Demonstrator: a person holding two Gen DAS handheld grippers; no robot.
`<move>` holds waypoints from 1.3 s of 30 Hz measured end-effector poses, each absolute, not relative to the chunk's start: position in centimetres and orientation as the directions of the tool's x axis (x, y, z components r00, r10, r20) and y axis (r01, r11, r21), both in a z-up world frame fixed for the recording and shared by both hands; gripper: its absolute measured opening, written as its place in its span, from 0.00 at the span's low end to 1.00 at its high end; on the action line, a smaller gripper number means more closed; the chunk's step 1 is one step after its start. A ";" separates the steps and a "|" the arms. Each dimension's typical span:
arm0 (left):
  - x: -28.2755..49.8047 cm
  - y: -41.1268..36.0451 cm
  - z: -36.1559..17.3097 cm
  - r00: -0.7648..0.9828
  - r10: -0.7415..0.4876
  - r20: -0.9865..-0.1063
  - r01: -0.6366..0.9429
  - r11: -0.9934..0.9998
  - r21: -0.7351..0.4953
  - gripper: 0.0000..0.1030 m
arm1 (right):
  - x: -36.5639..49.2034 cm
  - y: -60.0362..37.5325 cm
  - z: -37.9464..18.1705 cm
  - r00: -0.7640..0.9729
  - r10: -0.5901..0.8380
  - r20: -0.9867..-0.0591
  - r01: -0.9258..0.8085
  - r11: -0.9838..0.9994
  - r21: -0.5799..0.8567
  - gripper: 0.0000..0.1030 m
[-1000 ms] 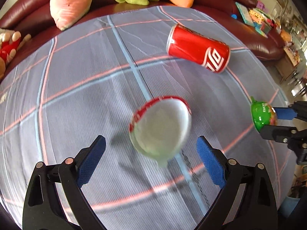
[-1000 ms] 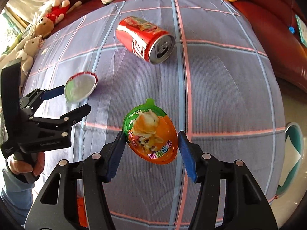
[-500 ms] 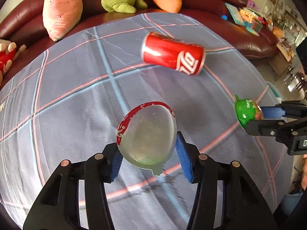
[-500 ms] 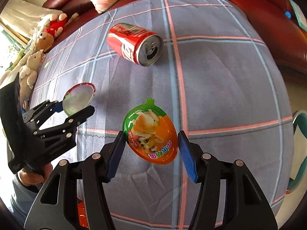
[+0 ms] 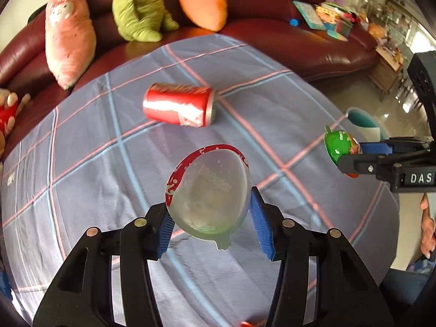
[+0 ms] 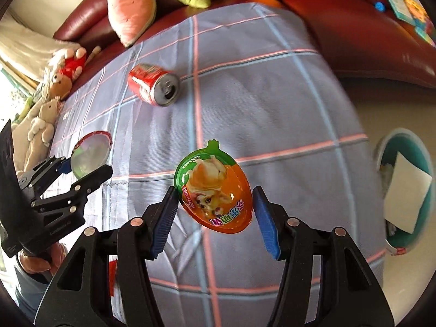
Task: Collect trash
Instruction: 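Carry the lid and candy pack over the teal bucket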
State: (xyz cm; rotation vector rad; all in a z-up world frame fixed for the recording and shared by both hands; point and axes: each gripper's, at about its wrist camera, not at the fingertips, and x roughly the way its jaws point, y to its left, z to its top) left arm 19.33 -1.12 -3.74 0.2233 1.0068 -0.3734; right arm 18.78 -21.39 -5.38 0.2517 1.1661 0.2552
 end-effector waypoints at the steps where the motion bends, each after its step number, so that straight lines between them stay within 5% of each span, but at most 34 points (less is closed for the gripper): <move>1: 19.1 -1.8 -3.5 0.479 -0.205 -0.854 0.413 0.911 0.013 0.51 | 18.6 -21.7 -5.3 0.377 0.327 -0.867 -0.062 0.942 0.328 0.52; 16: 16.4 -12.7 -3.6 0.420 -0.255 -0.871 0.536 0.844 0.012 0.51 | 14.4 -32.4 -5.6 0.460 0.341 -0.820 0.075 0.905 0.418 0.52; 39: 16.0 -31.0 -5.6 0.290 -0.365 -0.885 0.689 0.722 -0.072 0.51 | 10.4 -51.1 -7.1 0.519 0.166 -0.839 0.327 0.868 0.374 0.53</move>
